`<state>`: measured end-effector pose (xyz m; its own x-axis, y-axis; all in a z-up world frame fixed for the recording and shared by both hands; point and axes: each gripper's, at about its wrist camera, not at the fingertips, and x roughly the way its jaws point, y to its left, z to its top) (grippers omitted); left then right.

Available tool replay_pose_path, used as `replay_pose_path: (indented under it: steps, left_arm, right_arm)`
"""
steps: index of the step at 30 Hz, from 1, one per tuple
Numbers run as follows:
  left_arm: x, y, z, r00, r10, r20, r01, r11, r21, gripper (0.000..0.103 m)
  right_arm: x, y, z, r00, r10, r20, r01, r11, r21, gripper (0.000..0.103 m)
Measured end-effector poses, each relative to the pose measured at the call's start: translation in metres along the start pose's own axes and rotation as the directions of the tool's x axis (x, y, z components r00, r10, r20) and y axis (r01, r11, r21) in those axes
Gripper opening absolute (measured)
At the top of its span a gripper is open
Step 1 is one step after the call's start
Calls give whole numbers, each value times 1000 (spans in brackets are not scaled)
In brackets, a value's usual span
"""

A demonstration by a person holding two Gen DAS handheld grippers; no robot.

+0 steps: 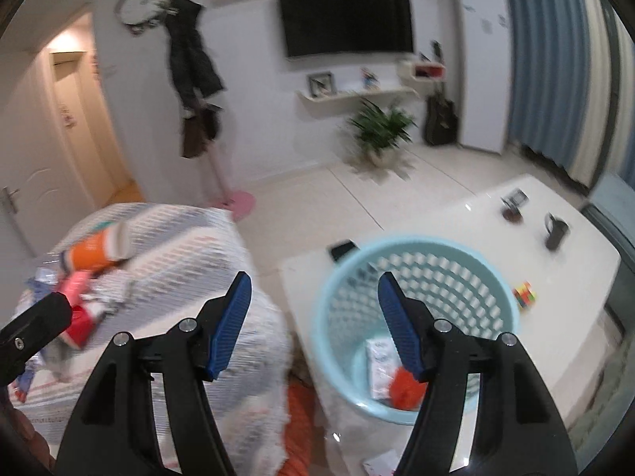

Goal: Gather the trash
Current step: 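Release the milk carton into the basket with left tool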

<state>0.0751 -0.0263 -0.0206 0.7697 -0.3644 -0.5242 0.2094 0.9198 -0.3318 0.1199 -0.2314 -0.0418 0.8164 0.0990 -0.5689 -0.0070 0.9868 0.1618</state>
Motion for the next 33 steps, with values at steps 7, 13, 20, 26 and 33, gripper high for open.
replay_pose_path:
  steps: [7, 13, 20, 26, 33]
  left_arm:
    - [-85, 50, -2, 979, 169, 112, -168, 986, -18, 73]
    - [-157, 110, -18, 916, 366, 165, -358, 931, -75, 75]
    - [-189, 196, -48, 854, 517, 65, -508, 853, -118, 75]
    - [-186, 251, -68, 852, 521, -50, -520, 834, -182, 75]
    - [-166, 255, -81, 898, 420, -133, -439, 879, -188, 77]
  right_arm:
    - [-26, 84, 4, 988, 150, 47, -143, 982, -121, 63]
    - [-31, 169, -12, 970, 245, 8, -235, 940, -246, 71]
    - [-20, 244, -38, 950, 302, -82, -312, 893, -323, 75]
    - [4, 282, -58, 932, 305, -197, -355, 875, -329, 76]
    - [24, 284, -68, 929, 271, -253, -344, 886, -312, 76]
